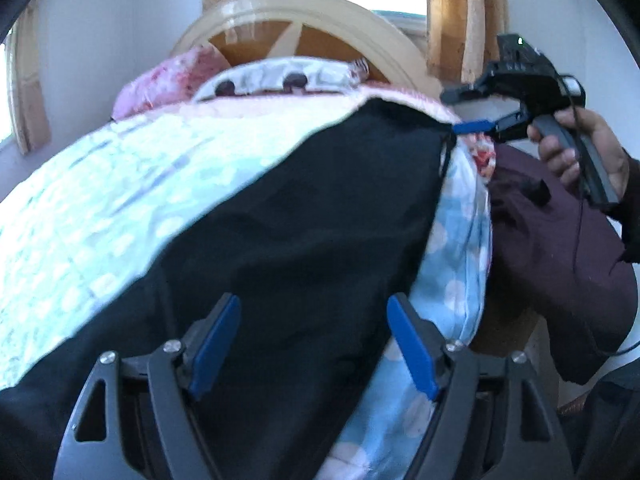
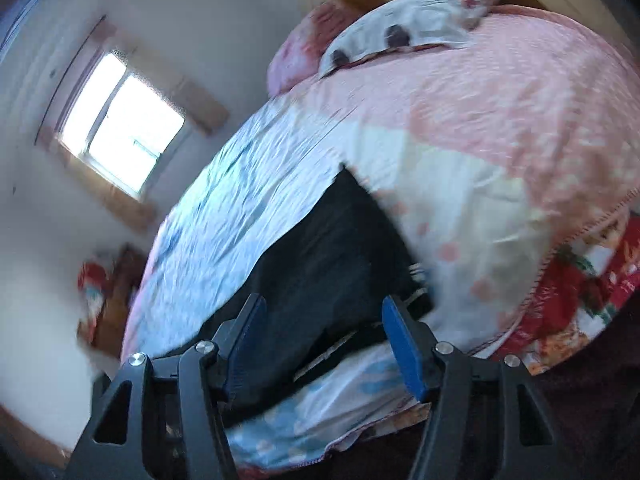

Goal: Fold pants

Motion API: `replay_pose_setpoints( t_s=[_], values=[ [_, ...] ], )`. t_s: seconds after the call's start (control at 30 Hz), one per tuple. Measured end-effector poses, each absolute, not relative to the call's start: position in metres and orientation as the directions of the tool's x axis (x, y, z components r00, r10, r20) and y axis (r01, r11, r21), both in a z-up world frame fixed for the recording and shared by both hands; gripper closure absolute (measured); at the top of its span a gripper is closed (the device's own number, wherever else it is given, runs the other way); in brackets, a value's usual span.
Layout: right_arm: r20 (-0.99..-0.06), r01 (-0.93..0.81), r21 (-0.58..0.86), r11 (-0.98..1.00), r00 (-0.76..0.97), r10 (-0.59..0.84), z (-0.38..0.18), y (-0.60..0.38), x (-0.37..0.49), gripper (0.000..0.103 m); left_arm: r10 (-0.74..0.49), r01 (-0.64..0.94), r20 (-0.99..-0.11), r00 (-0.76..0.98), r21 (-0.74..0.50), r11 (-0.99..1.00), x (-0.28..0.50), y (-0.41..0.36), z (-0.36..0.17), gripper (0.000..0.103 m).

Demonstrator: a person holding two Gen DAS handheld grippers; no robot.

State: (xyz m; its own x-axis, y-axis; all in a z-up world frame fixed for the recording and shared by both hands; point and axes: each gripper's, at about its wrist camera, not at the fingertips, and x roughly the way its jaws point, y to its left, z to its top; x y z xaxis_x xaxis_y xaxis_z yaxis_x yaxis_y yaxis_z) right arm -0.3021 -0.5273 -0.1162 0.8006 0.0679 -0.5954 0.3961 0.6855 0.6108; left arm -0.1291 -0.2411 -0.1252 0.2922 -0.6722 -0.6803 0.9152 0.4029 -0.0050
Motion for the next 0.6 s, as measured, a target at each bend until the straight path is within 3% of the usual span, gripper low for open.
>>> replay_pose_setpoints(
  t_s=[0.13,0.6],
  values=[
    [-0.581,0.434,0.639,0.635,0.813,0.029,-0.119,-0.54,-0.315,0.041,-0.632,0.921,-0.728,0.267,0.001,0.389,-0.134,-0.248,-0.145,0.025],
    [-0.544,0.394,0.709,0.585,0.834,0.098,-0.132,-0.546,-0.318,0.041,-0.632,0.922,-0.728,0.265,0.0,0.387,-0.138,-0.248,-0.148,0.024]
  ],
)
